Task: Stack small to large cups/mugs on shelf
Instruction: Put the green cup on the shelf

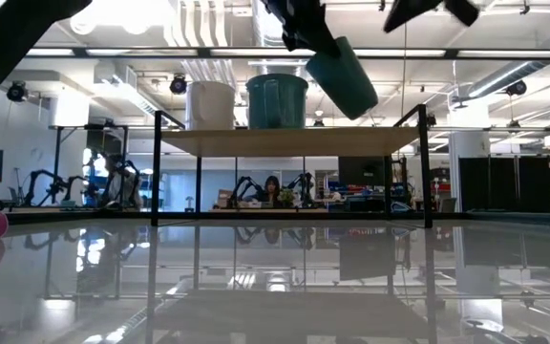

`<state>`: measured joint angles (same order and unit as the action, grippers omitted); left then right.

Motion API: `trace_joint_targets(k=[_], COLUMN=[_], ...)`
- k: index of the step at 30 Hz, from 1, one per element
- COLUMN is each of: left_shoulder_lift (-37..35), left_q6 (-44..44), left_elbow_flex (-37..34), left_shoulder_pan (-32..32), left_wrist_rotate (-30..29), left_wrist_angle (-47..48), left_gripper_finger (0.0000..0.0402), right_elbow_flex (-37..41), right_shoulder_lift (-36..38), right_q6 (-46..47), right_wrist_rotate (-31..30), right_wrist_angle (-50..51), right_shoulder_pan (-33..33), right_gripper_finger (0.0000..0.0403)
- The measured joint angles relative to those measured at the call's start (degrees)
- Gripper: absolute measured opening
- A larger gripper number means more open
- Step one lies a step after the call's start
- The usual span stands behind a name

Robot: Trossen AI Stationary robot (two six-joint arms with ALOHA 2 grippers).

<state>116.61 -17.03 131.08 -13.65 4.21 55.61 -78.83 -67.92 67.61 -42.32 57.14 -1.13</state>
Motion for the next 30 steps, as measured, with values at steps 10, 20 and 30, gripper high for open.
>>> trace_joint_targets(k=[10,20,30], left_shoulder_lift=[0.3,0.5,0.5], left_q6=[-2.9,-2.9,-2.8], left_elbow_flex=[0.2,0.0,-0.4], left_shoulder_pan=[0.0,-0.2,-0.2], left_wrist_rotate=[0.0,0.0,0.0], left_wrist_angle=[-2.5,-2.3,-5.4], left_gripper_finger=[0.0000,0.0000,0.0029], right_elbow_flex=[4.3,8.5,9.9], right_shoulder_lift=[-0.5,-1.7,-2.3], right_q6=[-8.5,-10.9,-11.3], right_wrist_rotate=[25.0,30.7,30.9], right_wrist_angle=[-4.4,-10.3,-10.4], right_shoulder_pan=[19.3,21.3,21.3], right_gripper_finger=[0.0008,0.0008,0.0009])
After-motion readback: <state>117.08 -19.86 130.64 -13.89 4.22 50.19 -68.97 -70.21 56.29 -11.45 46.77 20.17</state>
